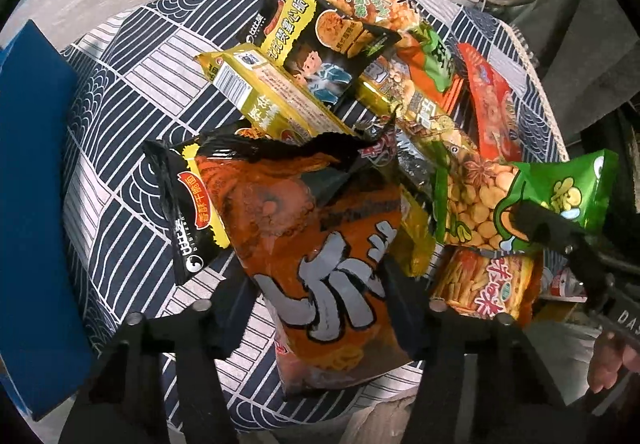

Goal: Organize snacks
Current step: 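Grasp the orange chip bag with the left tool while the right tool grasps the green peanut bag, then carry both bags to the cardboard box and release them inside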

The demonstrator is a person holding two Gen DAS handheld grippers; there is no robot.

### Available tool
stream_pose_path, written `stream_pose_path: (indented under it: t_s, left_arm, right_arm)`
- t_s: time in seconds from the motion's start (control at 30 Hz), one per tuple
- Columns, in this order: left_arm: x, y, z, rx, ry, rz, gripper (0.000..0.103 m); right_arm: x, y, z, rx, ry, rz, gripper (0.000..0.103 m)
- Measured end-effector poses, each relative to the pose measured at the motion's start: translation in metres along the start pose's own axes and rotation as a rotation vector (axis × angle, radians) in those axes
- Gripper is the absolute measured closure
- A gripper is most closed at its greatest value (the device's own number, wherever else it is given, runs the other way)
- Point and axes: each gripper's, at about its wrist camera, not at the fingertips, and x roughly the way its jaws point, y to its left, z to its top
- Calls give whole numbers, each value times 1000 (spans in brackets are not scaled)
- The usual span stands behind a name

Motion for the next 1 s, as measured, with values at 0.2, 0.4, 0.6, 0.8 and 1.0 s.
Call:
stream_pose_path:
  t_s: [0.2, 0.4, 0.6, 0.8, 1.0]
  left_arm:
    - [-18, 2, -6, 24, -54, 23, 50]
    - [-43, 0, -11, 51, -114, 28, 52]
    - [-75, -9, -15, 92, -199, 37, 52]
    - [-108, -7, -21, 122, -283, 66, 52]
    - [-136, 6, -27, 116, -355, 99, 52]
  right_arm:
    - [-13, 1, 3, 9, -30, 16, 57]
    - [-30, 11, 5, -11, -80, 28, 58]
    - [-51, 22, 10, -23, -136, 40, 58]
    - [-75, 37, 14, -41, -191, 57, 58]
    - [-94, 53, 18, -54, -235, 89, 58]
